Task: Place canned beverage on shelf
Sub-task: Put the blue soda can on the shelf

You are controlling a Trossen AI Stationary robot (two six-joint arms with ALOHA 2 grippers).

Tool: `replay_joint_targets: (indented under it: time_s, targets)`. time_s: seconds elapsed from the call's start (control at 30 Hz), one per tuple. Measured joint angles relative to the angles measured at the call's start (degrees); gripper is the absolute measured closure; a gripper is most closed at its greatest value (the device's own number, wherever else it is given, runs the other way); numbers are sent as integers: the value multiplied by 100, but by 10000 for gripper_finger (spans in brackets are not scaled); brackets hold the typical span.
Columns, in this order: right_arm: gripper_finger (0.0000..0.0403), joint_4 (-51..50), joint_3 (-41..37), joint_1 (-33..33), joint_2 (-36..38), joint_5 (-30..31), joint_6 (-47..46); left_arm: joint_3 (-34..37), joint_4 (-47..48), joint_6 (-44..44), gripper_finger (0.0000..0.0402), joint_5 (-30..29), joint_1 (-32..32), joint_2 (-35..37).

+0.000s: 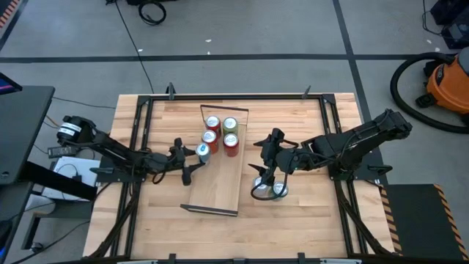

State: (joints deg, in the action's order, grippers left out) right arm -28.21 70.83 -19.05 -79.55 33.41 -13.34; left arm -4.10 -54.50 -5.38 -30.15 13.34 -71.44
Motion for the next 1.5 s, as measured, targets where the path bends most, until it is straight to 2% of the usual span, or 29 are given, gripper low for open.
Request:
replay_joint_targets:
  time_s: [0.47,0.8,0.97,1.3,1.5]
  targets:
    - [51,1,0,0,0,-2,-2,-45,-1549,-134,181,-33,-4,-1461]
    - [51,-8,-2,0,0,-46,-44,-55,-2357,10,181,-80,-4,-2137]
    - [51,-2,0,0,0,-48,-44,-159,-2352,17,165,-107,-4,-2264]
    - [51,7,-2,0,0,-58,-48,-190,-1955,18,104,-201,-4,-2291]
    - [51,10,-2,0,0,-71,-68,-192,-2058,188,94,-227,41,-2270]
